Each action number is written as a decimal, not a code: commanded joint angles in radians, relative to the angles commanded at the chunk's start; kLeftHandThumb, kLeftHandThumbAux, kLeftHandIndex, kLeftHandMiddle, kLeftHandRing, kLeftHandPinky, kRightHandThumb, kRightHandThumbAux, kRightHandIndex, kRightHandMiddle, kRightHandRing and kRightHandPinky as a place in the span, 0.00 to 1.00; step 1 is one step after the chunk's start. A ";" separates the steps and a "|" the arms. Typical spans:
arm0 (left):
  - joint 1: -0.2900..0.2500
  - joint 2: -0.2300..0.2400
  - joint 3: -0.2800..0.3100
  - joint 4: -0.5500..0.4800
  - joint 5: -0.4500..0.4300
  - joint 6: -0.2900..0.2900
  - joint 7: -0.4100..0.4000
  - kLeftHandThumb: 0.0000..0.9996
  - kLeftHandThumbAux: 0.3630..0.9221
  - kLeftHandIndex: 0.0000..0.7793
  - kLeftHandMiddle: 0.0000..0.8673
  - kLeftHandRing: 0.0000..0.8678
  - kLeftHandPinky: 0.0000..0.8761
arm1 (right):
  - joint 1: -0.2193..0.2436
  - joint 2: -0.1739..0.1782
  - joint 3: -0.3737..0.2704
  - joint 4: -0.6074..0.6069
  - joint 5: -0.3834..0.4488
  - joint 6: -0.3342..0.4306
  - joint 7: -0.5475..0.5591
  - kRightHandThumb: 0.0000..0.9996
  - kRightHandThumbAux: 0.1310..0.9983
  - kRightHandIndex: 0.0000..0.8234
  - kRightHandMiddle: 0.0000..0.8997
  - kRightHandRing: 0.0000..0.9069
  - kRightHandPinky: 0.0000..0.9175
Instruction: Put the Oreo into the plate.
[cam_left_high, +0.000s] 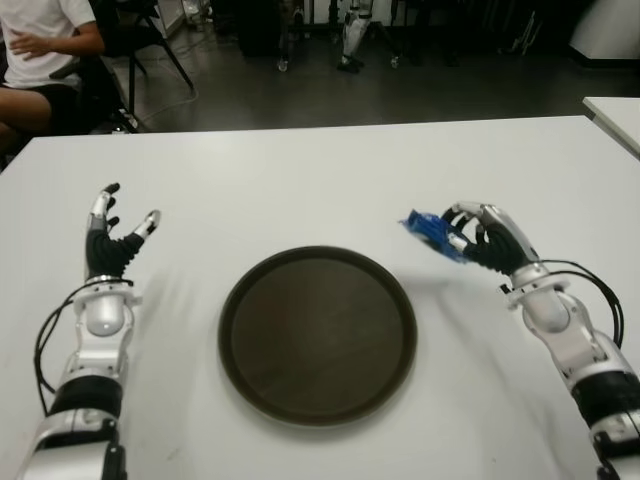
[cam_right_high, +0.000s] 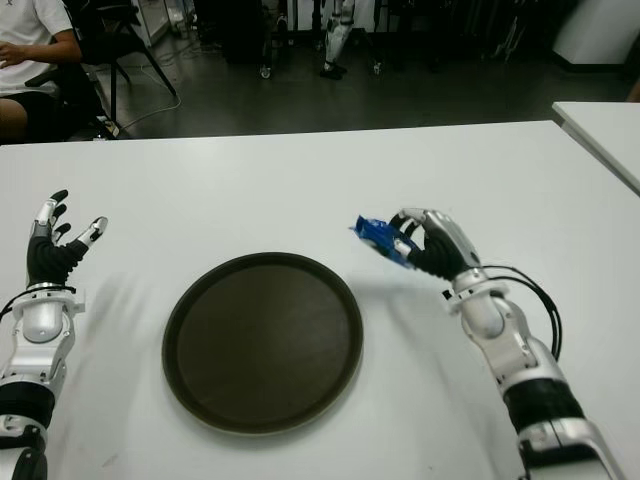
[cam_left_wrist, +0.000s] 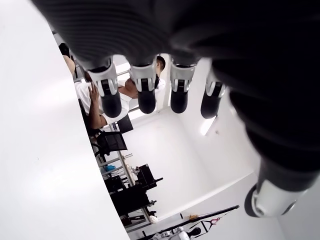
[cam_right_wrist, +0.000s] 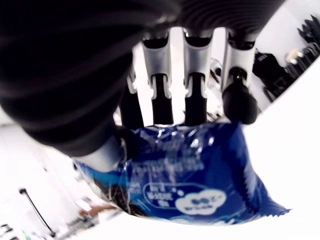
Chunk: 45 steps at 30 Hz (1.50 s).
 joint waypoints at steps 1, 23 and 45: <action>0.000 0.000 0.000 0.001 0.000 -0.001 0.000 0.00 0.53 0.00 0.00 0.01 0.03 | -0.004 0.001 0.000 0.006 0.000 -0.006 -0.001 0.68 0.70 0.52 0.84 0.86 0.85; 0.010 -0.006 -0.005 -0.021 -0.007 0.011 -0.027 0.00 0.57 0.00 0.00 0.01 0.01 | -0.085 0.112 0.010 0.079 0.056 -0.110 0.021 0.68 0.69 0.52 0.85 0.89 0.87; 0.023 -0.024 0.000 -0.070 -0.023 0.070 -0.023 0.00 0.63 0.01 0.02 0.03 0.01 | -0.059 0.248 -0.047 -0.101 0.071 -0.239 -0.117 0.68 0.69 0.53 0.86 0.88 0.87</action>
